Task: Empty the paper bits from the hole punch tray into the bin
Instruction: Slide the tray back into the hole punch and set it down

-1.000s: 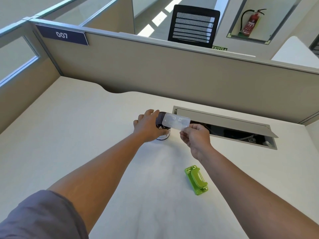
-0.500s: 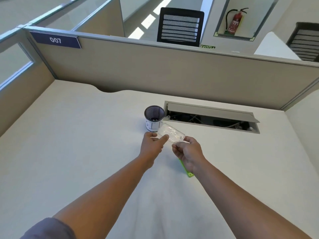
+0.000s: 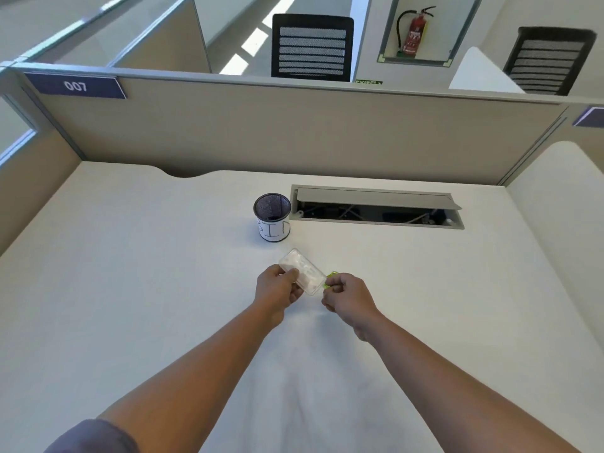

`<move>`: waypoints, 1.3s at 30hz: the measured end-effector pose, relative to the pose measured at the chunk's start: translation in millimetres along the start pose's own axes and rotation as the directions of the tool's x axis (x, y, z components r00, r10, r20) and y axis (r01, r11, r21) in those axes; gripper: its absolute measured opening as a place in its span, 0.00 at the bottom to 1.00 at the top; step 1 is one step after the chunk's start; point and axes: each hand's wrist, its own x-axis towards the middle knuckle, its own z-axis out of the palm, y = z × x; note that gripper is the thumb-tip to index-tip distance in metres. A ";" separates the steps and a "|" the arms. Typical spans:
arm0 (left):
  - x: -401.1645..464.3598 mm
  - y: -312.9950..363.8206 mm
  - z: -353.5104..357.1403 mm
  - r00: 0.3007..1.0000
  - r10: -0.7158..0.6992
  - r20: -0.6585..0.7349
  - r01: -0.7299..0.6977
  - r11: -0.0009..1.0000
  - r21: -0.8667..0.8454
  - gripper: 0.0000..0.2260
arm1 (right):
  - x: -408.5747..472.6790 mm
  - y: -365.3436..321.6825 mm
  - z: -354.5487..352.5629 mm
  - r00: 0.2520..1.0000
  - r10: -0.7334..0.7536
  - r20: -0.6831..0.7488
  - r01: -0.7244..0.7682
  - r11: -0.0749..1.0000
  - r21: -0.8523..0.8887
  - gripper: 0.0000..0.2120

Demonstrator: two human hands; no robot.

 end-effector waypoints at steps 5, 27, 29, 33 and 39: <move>6.6 -10.9 -3.1 1.000 -0.026 -0.011 0.027 0.998 0.058 0.02 | 3.7 7.5 -12.5 0.973 -0.177 -0.148 0.142 0.965 -0.220 0.08; 23.4 -40.1 -6.6 0.997 -0.082 0.002 0.081 0.980 0.182 0.05 | 43.9 20.4 -16.4 0.988 -0.154 -0.016 0.119 0.825 -0.552 0.33; 22.9 -39.9 -6.9 0.997 -0.080 0.003 0.077 0.975 0.208 0.05 | 40.5 18.9 -16.6 0.991 -0.133 -0.035 0.107 0.905 -0.412 0.30; 19.2 -38.0 -4.5 0.997 -0.071 0.042 0.058 0.967 0.248 0.05 | 31.7 13.5 -15.4 0.996 -0.086 -0.028 0.082 0.987 -0.136 0.23; 7.3 -30.6 4.4 0.992 -0.041 0.121 0.006 0.960 0.282 0.08 | 23.9 6.4 -9.7 0.997 -0.071 0.041 0.069 0.996 0.056 0.19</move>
